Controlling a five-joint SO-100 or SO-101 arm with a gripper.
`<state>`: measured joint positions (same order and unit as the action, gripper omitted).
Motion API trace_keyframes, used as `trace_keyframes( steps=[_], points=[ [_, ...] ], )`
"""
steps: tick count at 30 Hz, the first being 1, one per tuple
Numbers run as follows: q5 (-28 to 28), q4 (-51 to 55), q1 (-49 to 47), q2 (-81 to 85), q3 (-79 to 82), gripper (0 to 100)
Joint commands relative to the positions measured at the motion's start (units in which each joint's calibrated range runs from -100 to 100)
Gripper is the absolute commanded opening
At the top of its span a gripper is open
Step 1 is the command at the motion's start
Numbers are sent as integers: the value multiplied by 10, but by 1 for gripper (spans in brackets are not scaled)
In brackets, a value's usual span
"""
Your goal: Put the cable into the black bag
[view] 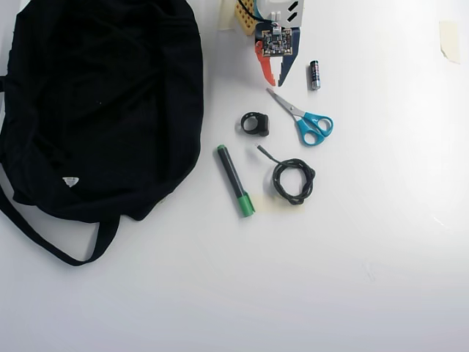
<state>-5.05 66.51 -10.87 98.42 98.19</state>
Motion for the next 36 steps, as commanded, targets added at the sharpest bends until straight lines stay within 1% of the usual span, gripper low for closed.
trace_keyframes(
  steps=[1,22,26,36],
  points=[
    [2,-2,-3,-2,11,2],
    [2,-10,-3,-7,-8,2],
    [2,-10,-1,-58,-67,2],
    [1,-23,0,-244,-269,2]
  ],
)
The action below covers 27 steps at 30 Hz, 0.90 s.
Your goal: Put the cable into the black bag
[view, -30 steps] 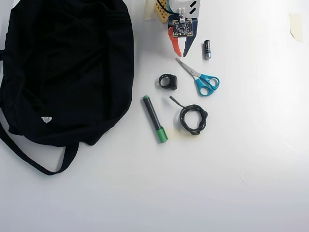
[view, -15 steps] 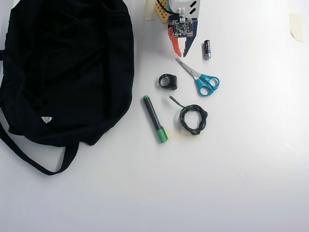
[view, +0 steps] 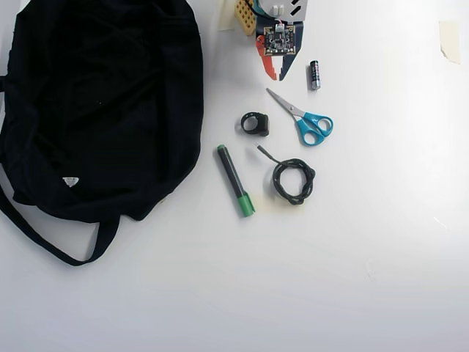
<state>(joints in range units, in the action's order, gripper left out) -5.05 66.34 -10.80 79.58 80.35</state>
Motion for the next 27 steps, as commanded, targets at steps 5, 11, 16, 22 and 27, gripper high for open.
trace_keyframes(
  steps=[5,11,16,22,27],
  points=[
    [2,-64,-3,-154,-206,2],
    [1,-149,3,-264,-328,2],
    [-1,-230,4,-349,-425,2],
    [-2,-282,4,-450,-546,2],
    [-2,-315,17,-534,-663,2]
  ],
)
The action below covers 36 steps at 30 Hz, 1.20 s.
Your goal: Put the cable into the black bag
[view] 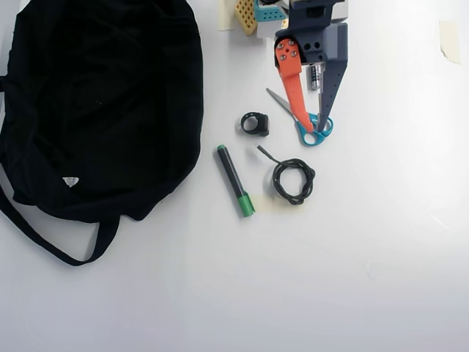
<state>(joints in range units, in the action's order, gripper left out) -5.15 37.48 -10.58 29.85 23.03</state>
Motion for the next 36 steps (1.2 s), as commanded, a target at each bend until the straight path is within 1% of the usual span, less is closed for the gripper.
trace_keyframes(
  steps=[1,2,4,13,16,27,36],
  points=[
    [-1,-35,19,-53,-109,2],
    [-1,-60,27,-80,-140,2],
    [2,-90,28,-102,-154,2],
    [3,-245,37,-168,-154,2],
    [3,-278,43,-186,-154,2],
    [4,-283,45,-181,-145,2],
    [4,-284,92,-180,-132,2]
  ],
)
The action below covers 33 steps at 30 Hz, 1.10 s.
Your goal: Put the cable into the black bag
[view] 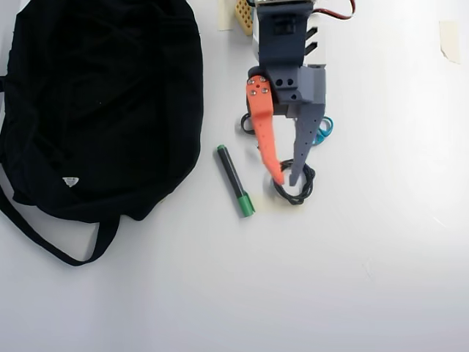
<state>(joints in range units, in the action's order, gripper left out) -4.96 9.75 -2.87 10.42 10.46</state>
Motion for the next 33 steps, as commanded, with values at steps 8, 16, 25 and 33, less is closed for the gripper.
trace_keyframes(
  steps=[8,16,25,33],
  points=[
    [-3,0,-14,15,-4,2],
    [2,124,-40,39,-4,2],
    [2,359,-53,90,-6,2],
    [2,521,-65,92,-5,2]
  ],
)
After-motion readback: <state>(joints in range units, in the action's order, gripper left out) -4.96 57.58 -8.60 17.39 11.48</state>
